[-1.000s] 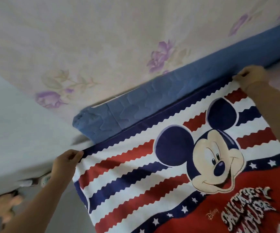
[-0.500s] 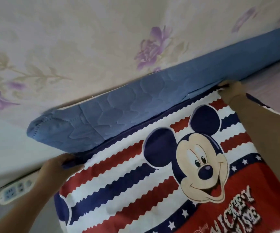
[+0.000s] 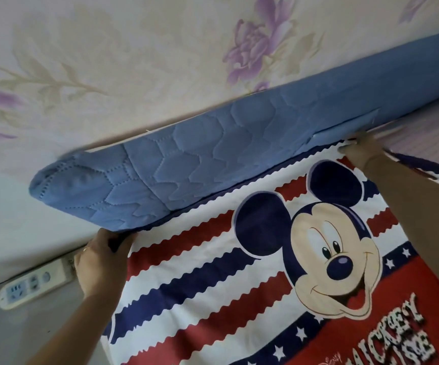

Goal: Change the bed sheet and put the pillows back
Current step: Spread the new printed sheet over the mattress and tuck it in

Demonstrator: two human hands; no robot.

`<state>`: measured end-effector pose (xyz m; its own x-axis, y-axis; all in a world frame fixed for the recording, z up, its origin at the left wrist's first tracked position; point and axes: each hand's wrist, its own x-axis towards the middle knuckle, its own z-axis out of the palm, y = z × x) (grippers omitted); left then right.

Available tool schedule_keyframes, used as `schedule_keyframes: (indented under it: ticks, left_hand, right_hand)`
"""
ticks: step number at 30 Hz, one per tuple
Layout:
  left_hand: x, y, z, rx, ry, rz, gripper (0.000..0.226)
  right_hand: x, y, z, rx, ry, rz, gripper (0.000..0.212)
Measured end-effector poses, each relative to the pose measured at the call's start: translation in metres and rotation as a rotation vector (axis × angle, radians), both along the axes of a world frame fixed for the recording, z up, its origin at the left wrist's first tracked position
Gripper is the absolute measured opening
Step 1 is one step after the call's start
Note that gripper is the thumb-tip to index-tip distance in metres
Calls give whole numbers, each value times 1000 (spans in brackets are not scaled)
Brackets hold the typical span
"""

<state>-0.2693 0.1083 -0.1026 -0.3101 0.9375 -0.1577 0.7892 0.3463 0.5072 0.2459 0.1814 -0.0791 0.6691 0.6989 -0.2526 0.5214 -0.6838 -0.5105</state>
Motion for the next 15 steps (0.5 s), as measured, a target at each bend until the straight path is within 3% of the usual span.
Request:
schedule_keyframes:
  ticks: [3,8,13,15]
  left_hand:
    - [-10,7,-3,-170,-71,-41,48]
    - [-29,8,4,-399,-48,-361,67]
    - [-34,9,10,-368,-43,-393,59]
    - [-33,8,8,-358,-34,-387,52]
  right_hand:
    - [-6,-6,-8,13,26,21,51]
    - [-7,-31,-12,101,94,-125,59]
    - [-17,-38,-10,120,325,-204,63]
    - [-12,-31,-2,133,530,-272,60]
